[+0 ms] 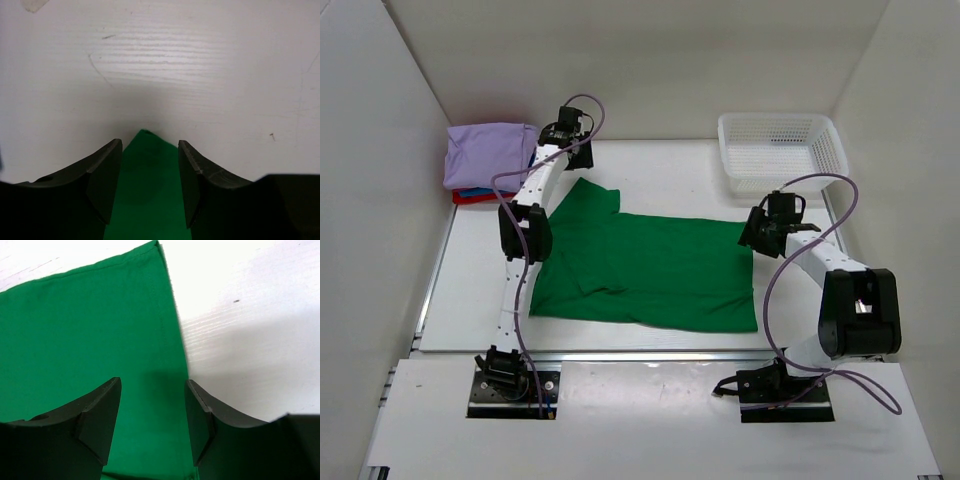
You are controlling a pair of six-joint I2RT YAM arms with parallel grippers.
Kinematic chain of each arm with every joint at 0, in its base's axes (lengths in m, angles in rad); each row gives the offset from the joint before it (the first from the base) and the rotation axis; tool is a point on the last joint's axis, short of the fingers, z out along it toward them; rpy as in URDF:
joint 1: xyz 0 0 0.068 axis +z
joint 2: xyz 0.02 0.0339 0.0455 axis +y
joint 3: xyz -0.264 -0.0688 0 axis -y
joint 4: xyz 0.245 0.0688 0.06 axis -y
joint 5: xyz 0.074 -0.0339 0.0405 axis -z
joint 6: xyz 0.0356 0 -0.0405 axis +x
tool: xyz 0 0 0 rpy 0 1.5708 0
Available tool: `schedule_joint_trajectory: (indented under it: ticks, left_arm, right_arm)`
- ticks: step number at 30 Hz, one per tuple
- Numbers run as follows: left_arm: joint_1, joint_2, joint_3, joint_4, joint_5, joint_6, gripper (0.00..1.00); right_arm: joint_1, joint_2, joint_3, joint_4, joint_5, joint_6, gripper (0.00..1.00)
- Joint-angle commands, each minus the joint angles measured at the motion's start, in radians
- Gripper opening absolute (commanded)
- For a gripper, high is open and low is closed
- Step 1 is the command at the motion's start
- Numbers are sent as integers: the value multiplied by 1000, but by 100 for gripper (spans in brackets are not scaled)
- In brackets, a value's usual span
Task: Fold and stack the t-shirts
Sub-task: Grap the side of the flattened tshirt furthest away from the robot with both arms
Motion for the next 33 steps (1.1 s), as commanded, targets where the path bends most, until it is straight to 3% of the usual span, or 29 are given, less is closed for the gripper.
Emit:
schedule_joint_trajectory:
  ticks: [1, 11, 17, 18, 20, 21, 23, 33]
  left_arm:
    - [10, -5, 50, -97, -18, 4, 60]
    - [-2, 52, 59, -108, -11, 11, 61]
    - [-1, 49, 44, -94, 2, 20, 56]
    - [2, 41, 49, -94, 28, 16, 53]
    - [17, 47, 41, -94, 42, 8, 35]
    - [25, 53, 49, -95, 68, 2, 9]
    - [33, 53, 50, -100, 88, 0, 0]
    - [22, 81, 81, -131, 139, -3, 0]
  right_arm:
    - [-10, 21, 40, 49, 12, 2, 51]
    - [-1, 64, 59, 54, 12, 2, 51]
    - [-10, 105, 87, 71, 12, -1, 52]
    - [-3, 116, 93, 63, 18, -6, 52]
    - [11, 137, 110, 81, 40, -4, 53]
    - [19, 168, 124, 98, 61, 10, 55]
    - [19, 185, 133, 118, 70, 22, 62]
    - [45, 321, 251, 97, 242, 86, 58]
